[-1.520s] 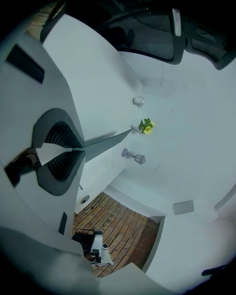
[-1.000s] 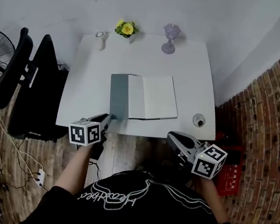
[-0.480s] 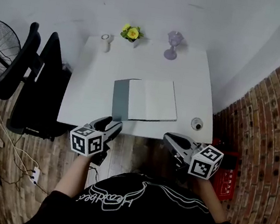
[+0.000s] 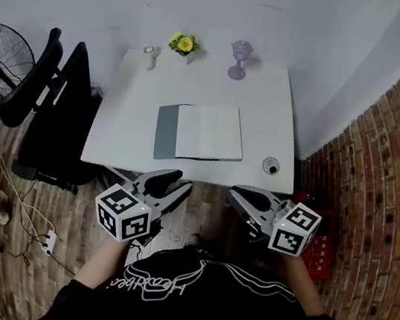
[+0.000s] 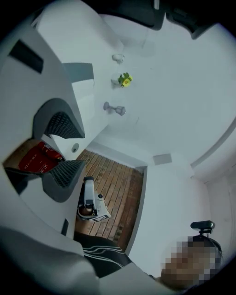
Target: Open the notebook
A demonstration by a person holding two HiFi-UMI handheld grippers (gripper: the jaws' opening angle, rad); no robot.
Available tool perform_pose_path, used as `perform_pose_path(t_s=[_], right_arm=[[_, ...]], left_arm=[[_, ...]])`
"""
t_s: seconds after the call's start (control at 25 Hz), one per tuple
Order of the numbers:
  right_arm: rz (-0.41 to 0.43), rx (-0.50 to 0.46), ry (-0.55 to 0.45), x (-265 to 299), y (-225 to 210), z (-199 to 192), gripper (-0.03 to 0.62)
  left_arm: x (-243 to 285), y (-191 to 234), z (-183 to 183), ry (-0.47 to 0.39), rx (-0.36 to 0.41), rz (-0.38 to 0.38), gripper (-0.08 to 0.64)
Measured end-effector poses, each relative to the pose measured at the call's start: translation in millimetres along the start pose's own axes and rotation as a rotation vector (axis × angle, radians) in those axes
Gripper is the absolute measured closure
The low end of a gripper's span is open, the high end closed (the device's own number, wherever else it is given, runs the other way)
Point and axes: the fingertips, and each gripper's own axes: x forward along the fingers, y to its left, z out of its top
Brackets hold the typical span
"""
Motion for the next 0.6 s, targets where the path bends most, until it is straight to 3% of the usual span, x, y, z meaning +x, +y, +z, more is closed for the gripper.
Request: perform_pose_path(t_s=[0.16,0.44,0.6], right_arm=[[0.031,-0.056,-0.009,-18.4,23.3,6.5,0.595],[0.041,-0.08,-0.086,-53.4,49.3,19.2,0.593],[0.037,-0.079,-0.117,-70.1,53.6,18.8,0.594]], left_arm=[[-6.5,-47.6,14.9,-0.063,0.021,-0.066,0.481],[-14.0,-105.2,23.0,-0.095,0.052,-0.132,0.512],[-12.7,-124.1,17.9,-0.083,0.093,-0.129,0.515]])
